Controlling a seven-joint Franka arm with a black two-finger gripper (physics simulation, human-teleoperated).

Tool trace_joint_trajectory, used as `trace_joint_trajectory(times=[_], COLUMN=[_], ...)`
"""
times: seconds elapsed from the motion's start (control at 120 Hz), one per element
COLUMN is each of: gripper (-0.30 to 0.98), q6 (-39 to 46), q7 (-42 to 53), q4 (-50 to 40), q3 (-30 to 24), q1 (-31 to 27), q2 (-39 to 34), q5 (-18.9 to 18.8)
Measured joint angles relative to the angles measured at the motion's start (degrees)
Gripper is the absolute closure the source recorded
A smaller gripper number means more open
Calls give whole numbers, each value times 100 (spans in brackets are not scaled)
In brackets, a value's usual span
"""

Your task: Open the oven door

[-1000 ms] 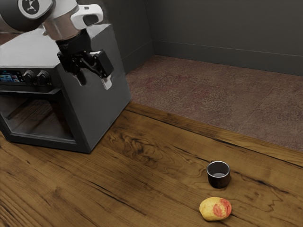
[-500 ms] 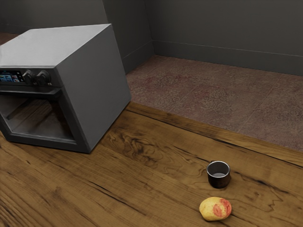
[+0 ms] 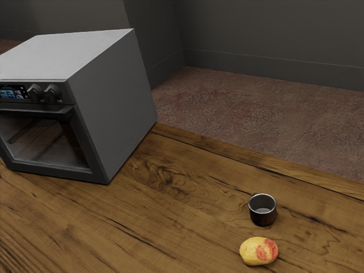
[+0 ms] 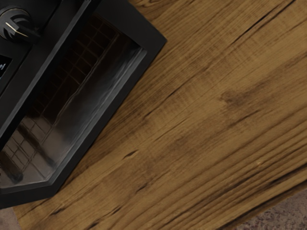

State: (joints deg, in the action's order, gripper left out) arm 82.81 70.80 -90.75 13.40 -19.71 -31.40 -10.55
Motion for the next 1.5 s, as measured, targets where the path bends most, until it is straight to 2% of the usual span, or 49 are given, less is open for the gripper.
trace_joint_trajectory(times=[0.075, 0.167, 0.483, 0.7, 1.0, 1.067, 1.167, 1.383, 1.5], gripper=[2, 2, 2, 2, 2, 2, 2, 2, 2], q6=[354, 687, 1226, 1514, 1869, 2024, 2258, 2619, 2820], q7=[493, 1018, 2415, 3056, 3736, 3848, 3937, 3977, 3988], q4=[-385, -545, -555, -260, -136, -100, -160, -184, -212], q3=[-37, 3, 186, 248, 625, 974, 1221, 1194, 1019], q1=[-348, -537, -339, -362, -353, -359, -371, -205, -227], q2=[-39, 255, 896, 1684, 1855, 1858, 1868, 2045, 2231], q5=[168, 317, 523, 540, 694, 918, 1216, 1280, 1123])
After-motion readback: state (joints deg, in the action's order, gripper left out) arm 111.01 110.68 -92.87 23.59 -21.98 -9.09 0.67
